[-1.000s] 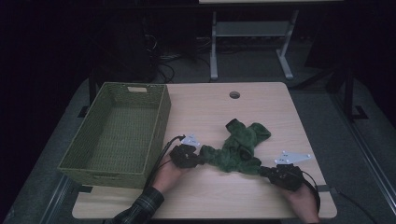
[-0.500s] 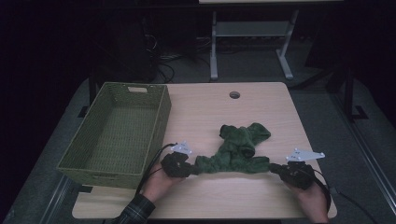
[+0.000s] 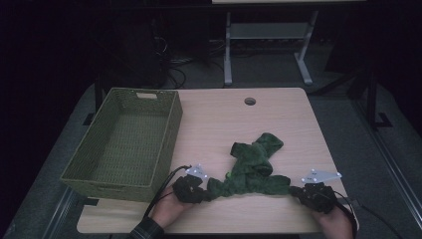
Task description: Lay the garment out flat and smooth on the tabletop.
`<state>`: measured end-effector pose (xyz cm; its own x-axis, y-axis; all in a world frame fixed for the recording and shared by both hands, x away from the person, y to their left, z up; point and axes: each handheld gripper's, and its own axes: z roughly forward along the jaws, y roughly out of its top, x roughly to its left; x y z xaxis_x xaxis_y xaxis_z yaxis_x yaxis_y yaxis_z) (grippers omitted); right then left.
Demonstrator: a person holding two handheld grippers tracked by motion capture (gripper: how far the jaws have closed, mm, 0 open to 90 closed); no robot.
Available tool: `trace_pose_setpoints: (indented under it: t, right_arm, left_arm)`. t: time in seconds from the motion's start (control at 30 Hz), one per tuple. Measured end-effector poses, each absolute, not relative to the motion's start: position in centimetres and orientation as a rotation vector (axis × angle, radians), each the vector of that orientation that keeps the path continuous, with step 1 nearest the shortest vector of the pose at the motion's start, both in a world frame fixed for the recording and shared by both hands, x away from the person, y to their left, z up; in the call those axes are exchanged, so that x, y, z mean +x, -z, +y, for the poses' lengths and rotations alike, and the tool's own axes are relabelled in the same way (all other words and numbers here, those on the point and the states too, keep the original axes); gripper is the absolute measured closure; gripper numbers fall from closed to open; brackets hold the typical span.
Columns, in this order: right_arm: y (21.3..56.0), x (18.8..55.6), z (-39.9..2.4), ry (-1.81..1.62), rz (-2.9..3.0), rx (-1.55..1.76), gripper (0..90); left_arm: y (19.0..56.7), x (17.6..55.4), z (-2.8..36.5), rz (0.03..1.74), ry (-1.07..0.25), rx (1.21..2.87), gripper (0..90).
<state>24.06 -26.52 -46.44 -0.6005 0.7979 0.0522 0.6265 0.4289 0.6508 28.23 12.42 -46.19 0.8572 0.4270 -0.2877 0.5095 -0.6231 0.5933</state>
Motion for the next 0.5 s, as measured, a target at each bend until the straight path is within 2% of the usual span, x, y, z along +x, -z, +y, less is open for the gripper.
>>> trace_pose_setpoints:
  t: [0.1,0.17,0.23,0.3,0.37,0.5]
  right_arm:
    - [46.5,24.2,-26.6,-0.934,2.423,1.241,86.9]
    - [46.5,24.3,-26.7,-0.955,2.425,1.25,85.6]
    - [46.5,24.2,-26.8,-0.975,2.406,1.242,80.1]
    - [46.2,24.1,-26.9,-1.006,2.382,1.229,70.7]
    - [45.7,24.2,-27.1,-1.055,2.376,1.225,65.3]
    - [44.8,24.8,-27.1,-1.125,2.343,1.204,58.7]
  left_arm:
    - [46.2,28.2,12.3,0.668,0.144,2.331,87.0]
    - [46.1,28.2,12.3,0.655,0.135,2.333,83.0]
    - [45.7,28.2,12.4,0.65,0.107,2.316,76.1]
    - [45.0,28.2,12.6,0.647,0.091,2.278,64.9]
    - [44.2,28.3,12.7,0.644,0.064,2.253,58.5]
    - [43.1,29.3,12.5,0.653,0.023,2.22,53.3]
